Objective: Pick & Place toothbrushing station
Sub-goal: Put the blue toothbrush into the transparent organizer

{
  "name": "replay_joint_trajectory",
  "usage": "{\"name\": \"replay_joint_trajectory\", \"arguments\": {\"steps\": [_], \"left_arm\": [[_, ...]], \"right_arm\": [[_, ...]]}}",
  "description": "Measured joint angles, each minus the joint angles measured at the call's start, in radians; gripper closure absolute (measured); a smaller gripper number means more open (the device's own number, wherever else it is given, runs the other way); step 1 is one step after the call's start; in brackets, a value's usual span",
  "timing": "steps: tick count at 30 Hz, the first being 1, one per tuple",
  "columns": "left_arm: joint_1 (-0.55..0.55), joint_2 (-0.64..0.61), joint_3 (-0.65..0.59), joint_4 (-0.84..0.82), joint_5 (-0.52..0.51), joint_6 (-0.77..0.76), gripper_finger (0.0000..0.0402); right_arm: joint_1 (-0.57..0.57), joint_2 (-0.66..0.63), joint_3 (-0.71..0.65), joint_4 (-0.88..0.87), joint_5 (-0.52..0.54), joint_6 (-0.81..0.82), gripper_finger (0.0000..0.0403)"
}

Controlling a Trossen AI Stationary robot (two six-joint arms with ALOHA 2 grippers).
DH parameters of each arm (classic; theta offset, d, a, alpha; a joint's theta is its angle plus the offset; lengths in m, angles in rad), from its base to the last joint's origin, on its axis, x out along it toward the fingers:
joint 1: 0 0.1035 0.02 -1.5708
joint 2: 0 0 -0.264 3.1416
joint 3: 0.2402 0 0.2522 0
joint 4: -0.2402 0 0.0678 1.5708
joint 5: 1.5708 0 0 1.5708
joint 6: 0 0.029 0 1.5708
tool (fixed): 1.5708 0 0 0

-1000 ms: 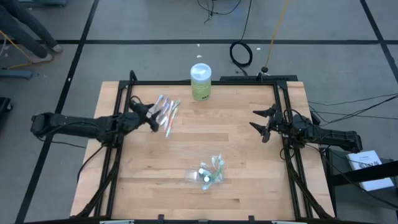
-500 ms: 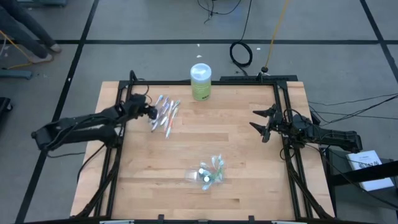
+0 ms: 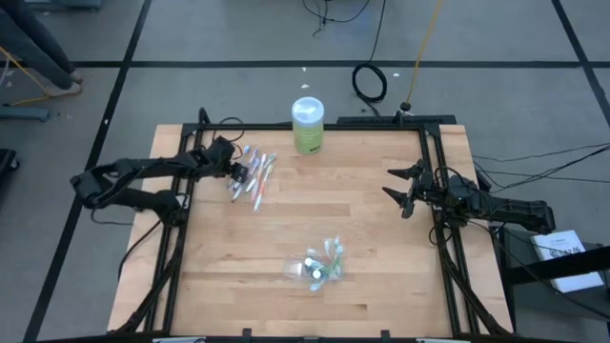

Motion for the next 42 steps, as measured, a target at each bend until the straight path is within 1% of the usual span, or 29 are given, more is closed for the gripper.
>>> {"name": "replay_joint_trajectory", "arguments": {"steps": [4,5,10,12,14,16,21,25,26,28,32,35,38,42], "left_arm": [[-0.015,0.062,0.032,-0.076,-0.090,-0.018,0.0177],[-0.016,0.070,0.036,-0.080,-0.099,-0.027,0.0177],[-0.014,0.081,0.038,-0.081,-0.081,-0.058,0.0177],[-0.013,0.081,0.038,-0.086,-0.061,-0.064,0.0185],[-0.014,0.080,0.038,-0.098,-0.046,-0.064,0.0204],[-0.014,0.081,0.038,-0.107,-0.042,-0.061,0.0232],[-0.014,0.081,0.037,-0.094,-0.050,-0.056,0.0318],[-0.015,0.082,0.036,-0.080,-0.070,-0.005,0.0379],[-0.015,0.082,0.036,-0.078,-0.072,0.008,0.0387],[-0.015,0.075,0.035,-0.073,-0.072,0.015,0.0389],[-0.028,0.021,0.030,-0.066,-0.065,0.019,0.0377],[-0.072,-0.067,0.031,-0.055,-0.061,0.018,0.0391],[-0.148,-0.176,0.031,-0.037,-0.069,0.023,0.0392],[-0.294,-0.337,0.031,0.045,-0.070,0.057,0.0391]], "right_arm": [[0.000,0.000,0.000,0.000,0.000,0.000,0.0124],[0.000,0.000,0.000,0.000,0.000,0.000,0.0124],[0.000,0.000,0.000,0.000,0.000,0.000,0.0124],[0.000,0.000,-0.001,0.000,0.000,0.000,0.0124],[0.000,0.000,-0.001,0.000,0.000,0.000,0.0124],[0.000,0.000,-0.001,0.000,0.000,0.000,0.0124],[0.000,0.000,-0.001,0.000,0.000,0.000,0.0124],[0.000,0.000,-0.001,0.000,0.000,0.000,0.0124],[0.000,0.000,-0.001,0.000,0.000,0.000,0.0124],[0.000,0.000,-0.001,0.000,0.000,0.000,0.0124],[0.000,0.000,-0.001,0.000,0.000,0.000,0.0124],[0.000,0.000,-0.001,-0.001,0.000,0.000,0.0124],[0.000,0.000,-0.001,-0.001,0.000,0.000,0.0124],[0.000,0.000,-0.001,-0.001,0.000,0.000,0.0124]]}}
